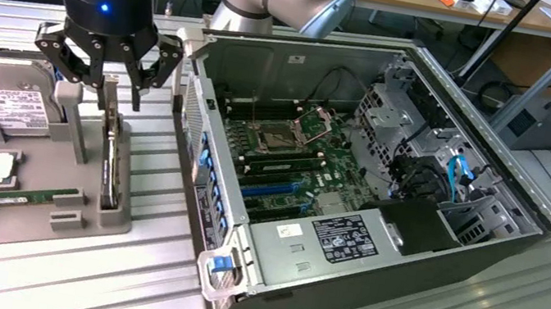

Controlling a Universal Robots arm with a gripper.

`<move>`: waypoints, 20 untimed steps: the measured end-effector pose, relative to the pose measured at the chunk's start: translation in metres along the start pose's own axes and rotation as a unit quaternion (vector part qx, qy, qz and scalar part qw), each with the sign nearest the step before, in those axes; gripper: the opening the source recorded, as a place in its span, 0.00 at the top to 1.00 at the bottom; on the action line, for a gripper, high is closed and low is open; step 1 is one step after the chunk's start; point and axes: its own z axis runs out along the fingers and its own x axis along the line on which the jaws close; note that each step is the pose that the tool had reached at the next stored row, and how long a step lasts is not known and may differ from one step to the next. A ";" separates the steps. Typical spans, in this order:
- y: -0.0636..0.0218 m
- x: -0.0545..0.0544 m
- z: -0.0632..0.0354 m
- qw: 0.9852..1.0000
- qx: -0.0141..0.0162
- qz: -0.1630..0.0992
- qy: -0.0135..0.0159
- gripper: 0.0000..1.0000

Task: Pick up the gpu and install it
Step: 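Pick up the gpu and move the gpu toward the slot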

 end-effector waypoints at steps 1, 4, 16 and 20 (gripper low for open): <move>-0.0001 0.000 0.0012 1.000 0.000 0.000 0.000 0.58; -0.0002 0.000 0.0040 1.000 0.000 0.000 0.000 0.58; -0.0005 0.000 0.0112 1.000 0.000 0.000 0.000 0.58; -0.0006 0.000 0.0134 1.000 0.000 0.000 0.000 0.58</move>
